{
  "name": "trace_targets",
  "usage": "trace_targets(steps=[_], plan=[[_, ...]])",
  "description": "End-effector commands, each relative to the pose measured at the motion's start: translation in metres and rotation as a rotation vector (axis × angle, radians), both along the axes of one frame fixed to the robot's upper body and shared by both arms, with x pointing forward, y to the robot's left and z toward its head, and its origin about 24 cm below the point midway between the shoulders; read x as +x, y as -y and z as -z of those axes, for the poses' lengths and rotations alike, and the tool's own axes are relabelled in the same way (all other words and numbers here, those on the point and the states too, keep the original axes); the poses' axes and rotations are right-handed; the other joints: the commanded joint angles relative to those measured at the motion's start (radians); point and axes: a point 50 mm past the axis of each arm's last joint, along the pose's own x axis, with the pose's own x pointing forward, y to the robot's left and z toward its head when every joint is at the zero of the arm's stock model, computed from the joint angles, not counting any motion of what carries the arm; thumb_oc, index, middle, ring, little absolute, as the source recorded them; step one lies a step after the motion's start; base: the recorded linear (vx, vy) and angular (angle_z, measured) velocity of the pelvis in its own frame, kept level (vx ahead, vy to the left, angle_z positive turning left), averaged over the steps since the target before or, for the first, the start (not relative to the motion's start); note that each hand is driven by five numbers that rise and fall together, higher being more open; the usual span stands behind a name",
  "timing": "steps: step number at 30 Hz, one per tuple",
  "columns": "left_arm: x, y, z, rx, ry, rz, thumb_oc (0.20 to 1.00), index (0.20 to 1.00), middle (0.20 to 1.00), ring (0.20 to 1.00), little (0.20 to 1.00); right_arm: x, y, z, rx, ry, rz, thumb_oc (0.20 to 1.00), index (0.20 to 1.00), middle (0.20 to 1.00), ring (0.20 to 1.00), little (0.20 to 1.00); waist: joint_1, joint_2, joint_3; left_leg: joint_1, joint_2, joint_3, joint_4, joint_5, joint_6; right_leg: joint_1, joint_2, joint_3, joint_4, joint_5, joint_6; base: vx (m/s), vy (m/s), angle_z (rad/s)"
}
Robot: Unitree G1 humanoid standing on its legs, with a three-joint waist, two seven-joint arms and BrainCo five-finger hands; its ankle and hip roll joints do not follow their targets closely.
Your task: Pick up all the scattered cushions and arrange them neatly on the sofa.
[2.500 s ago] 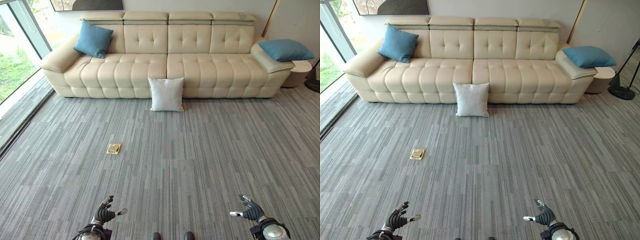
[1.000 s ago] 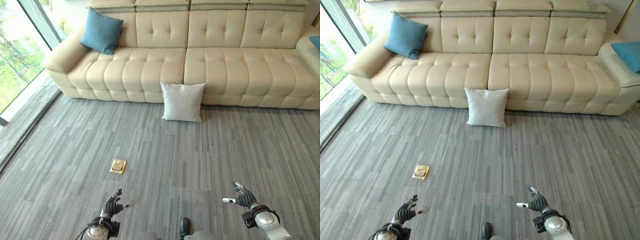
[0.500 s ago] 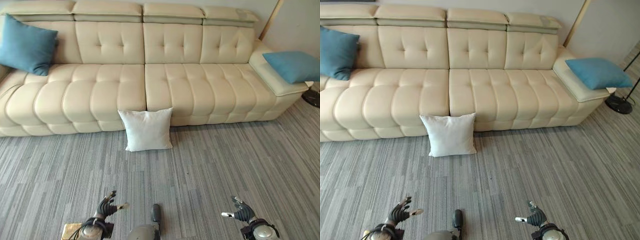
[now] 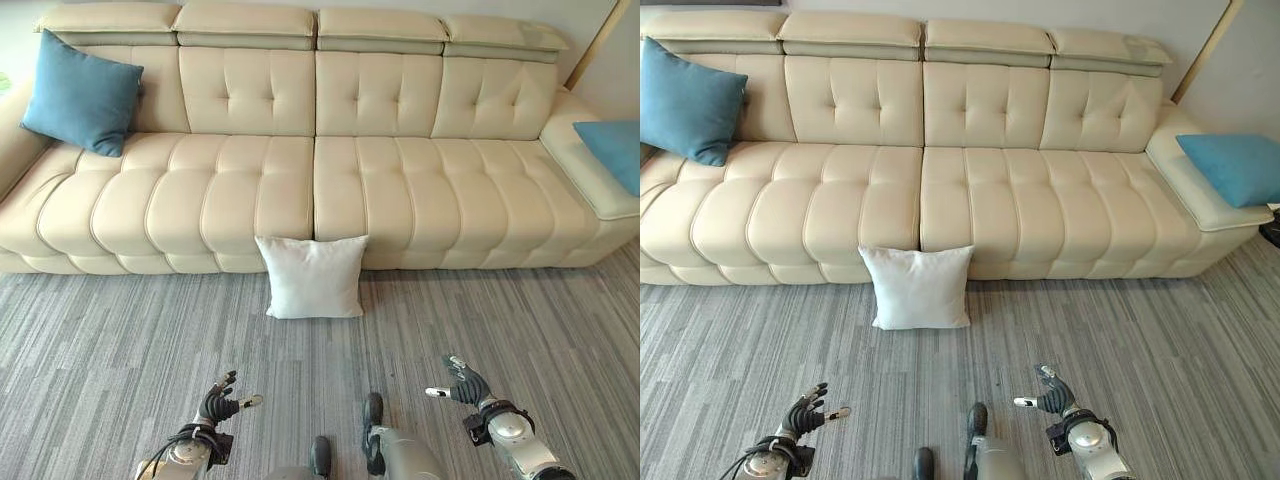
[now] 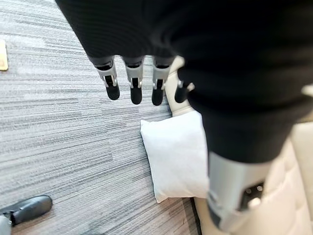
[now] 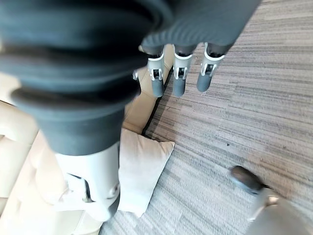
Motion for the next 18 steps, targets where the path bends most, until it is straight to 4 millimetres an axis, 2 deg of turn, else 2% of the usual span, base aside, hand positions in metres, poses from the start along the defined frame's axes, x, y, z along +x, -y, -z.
trace_targets(steps=[1,2,3,4,5,6,7,8,9,10,11,12,13,18], plan=[[0.012,0.001,-0.010,0.024,0.067,0.058,1.000,1.000,1.000,1.000,1.000,0.011,0.018,-0.013,-0.036,0.060,0.015,1.000,1.000,1.000,1.000,1.000,-0.007,0.006,-0.011,-0.030,0.037,0.053,0.162,-0.143,-0.136,0.157,0.019,-0.012,-0.009,-0.045,0.005,0.22,-0.168,0.94],[0.011,0.004,-0.009,0.010,0.065,0.066,1.000,1.000,1.000,1.000,1.000,0.007,0.022,-0.013,-0.036,0.063,0.031,1.000,1.000,1.000,1.000,1.000,-0.010,0.007,-0.014,-0.053,0.052,0.078,0.240,-0.141,-0.170,0.189,0.019,-0.028,-0.032,-0.053,-0.009,0.20,-0.163,0.83],[0.013,0.007,-0.009,0.005,0.066,0.074,1.000,1.000,1.000,1.000,1.000,0.007,0.025,-0.014,-0.043,0.065,0.041,1.000,1.000,1.000,1.000,1.000,-0.012,0.005,0.001,-0.103,0.085,0.120,0.361,-0.112,-0.200,0.222,0.013,-0.043,-0.039,-0.069,-0.031,0.17,-0.139,0.49],[0.014,0.008,-0.009,0.000,0.068,0.075,1.000,1.000,1.000,1.000,1.000,0.007,0.027,-0.015,-0.046,0.067,0.047,1.000,1.000,1.000,1.000,1.000,-0.012,0.005,0.009,-0.128,0.103,0.139,0.407,-0.093,-0.208,0.236,0.011,-0.049,-0.043,-0.078,-0.039,0.07,-0.062,0.48],[0.014,0.008,-0.009,0.000,0.068,0.075,1.000,1.000,1.000,1.000,1.000,0.007,0.027,-0.015,-0.046,0.067,0.047,1.000,1.000,1.000,1.000,1.000,-0.013,0.006,0.010,-0.131,0.105,0.138,0.412,-0.095,-0.208,0.235,0.012,-0.049,-0.043,-0.078,-0.039,0.06,-0.025,0.49],[0.015,0.010,-0.010,-0.002,0.072,0.083,1.000,1.000,1.000,1.000,1.000,0.007,0.027,-0.015,-0.049,0.066,0.046,1.000,1.000,1.000,1.000,1.000,-0.013,0.003,0.016,-0.148,0.129,0.166,0.413,-0.089,-0.204,0.251,0.010,-0.053,-0.049,-0.089,-0.045,0.08,-0.009,0.29],[0.016,0.012,-0.011,-0.004,0.076,0.096,1.000,1.000,1.000,1.000,1.000,0.006,0.027,-0.014,-0.050,0.062,0.044,1.000,1.000,1.000,1.000,1.000,-0.010,0.002,0.017,-0.156,0.140,0.183,0.393,-0.094,-0.196,0.262,0.010,-0.053,-0.052,-0.097,-0.046,0.24,0.030,0.09],[0.017,0.012,-0.011,0.005,0.075,0.111,1.000,1.000,1.000,1.000,1.000,0.002,0.029,-0.013,-0.057,0.048,0.048,1.000,1.000,1.000,1.000,1.000,-0.007,-0.002,0.010,-0.180,0.156,0.177,0.301,-0.104,-0.182,0.277,0.009,-0.049,-0.052,-0.120,-0.043,0.27,0.060,-0.02],[0.017,0.012,-0.011,0.007,0.076,0.111,1.000,1.000,1.000,1.000,1.000,0.000,0.030,-0.011,-0.059,0.043,0.055,1.000,1.000,1.000,1.000,1.000,-0.005,-0.003,0.009,-0.199,0.165,0.166,0.272,-0.079,-0.186,0.285,0.011,-0.045,-0.051,-0.129,-0.043,0.23,0.058,0.04],[0.017,0.012,-0.011,0.007,0.076,0.111,1.000,1.000,1.000,1.000,1.000,0.000,0.030,-0.011,-0.058,0.043,0.055,1.000,1.000,1.000,1.000,1.000,-0.005,-0.004,0.009,-0.199,0.164,0.165,0.270,-0.077,-0.186,0.286,0.010,-0.046,-0.050,-0.130,-0.043,0.12,0.035,0.02],[0.018,0.012,-0.011,0.009,0.074,0.111,1.000,1.000,1.000,1.000,1.000,-0.001,0.030,-0.011,-0.057,0.039,0.061,1.000,1.000,1.000,1.000,1.000,-0.003,-0.004,0.009,-0.213,0.173,0.152,0.242,-0.052,-0.191,0.292,0.014,-0.041,-0.048,-0.140,-0.045,0.26,0.092,-0.01],[0.020,0.009,-0.013,0.023,0.081,0.105,1.000,1.000,1.000,1.000,1.000,-0.001,0.030,-0.009,-0.057,0.036,0.069,1.000,1.000,1.000,1.000,1.000,0.011,-0.005,0.013,-0.252,0.193,0.088,0.178,0.021,-0.207,0.315,0.029,-0.016,-0.035,-0.167,-0.048,0.33,0.136,0.04],[0.021,0.008,-0.013,0.027,0.083,0.100,1.000,1.000,1.000,1.000,1.000,-0.001,0.030,-0.009,-0.055,0.033,0.072,1.000,1.000,1.000,1.000,1.000,0.014,-0.007,0.013,-0.261,0.196,0.072,0.168,0.035,-0.212,0.324,0.028,-0.007,-0.028,-0.173,-0.046,0.28,0.121,0.02],[0.021,0.008,-0.013,0.022,0.082,0.098,1.000,1.000,1.000,1.000,1.000,-0.005,0.029,-0.006,-0.048,0.020,0.076,1.000,1.000,1.000,1.000,1.000,0.015,-0.009,-0.008,-0.246,0.194,0.081,0.147,0.031,-0.209,0.347,0.004,0.013,-0.025,-0.175,-0.023,0.21,0.198,-0.15]])
